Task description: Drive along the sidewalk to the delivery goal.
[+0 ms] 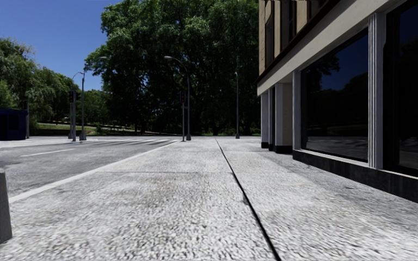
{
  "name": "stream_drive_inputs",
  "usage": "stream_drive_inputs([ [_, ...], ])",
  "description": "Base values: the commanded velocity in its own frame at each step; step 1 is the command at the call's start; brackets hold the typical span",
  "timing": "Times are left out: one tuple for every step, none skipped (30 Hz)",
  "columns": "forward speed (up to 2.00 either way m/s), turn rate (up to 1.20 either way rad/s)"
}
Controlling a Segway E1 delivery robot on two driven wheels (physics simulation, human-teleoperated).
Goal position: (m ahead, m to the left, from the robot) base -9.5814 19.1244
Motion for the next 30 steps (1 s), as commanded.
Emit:
stream_drive_inputs([
  [2.00, 0.00],
  [2.00, 0.00],
  [2.00, 0.00],
  [2.00, 0.00],
  [2.00, 0.00],
  [2.00, 0.00],
  [2.00, 0.00],
  [2.00, 0.00],
  [2.00, 0.00],
  [2.00, 0.00],
  [2.00, 0.00],
  [2.00, 0.00],
  [2.00, 0.00],
  [2.00, 0.00],
  [2.00, 0.00],
  [2.00, 0.00],
  [2.00, 0.00],
  [2.00, 0.00],
  [2.00, 0.00],
  [2.00, 0.00],
  [2.00, 0.00],
  [2.00, 0.00],
  [2.00, 0.00],
  [2.00, 0.00],
  [2.00, 0.00],
  [2.00, 0.00],
  [2.00, 0.00],
  [2.00, 0.00],
  [2.00, 0.00],
  [2.00, 0.00],
])
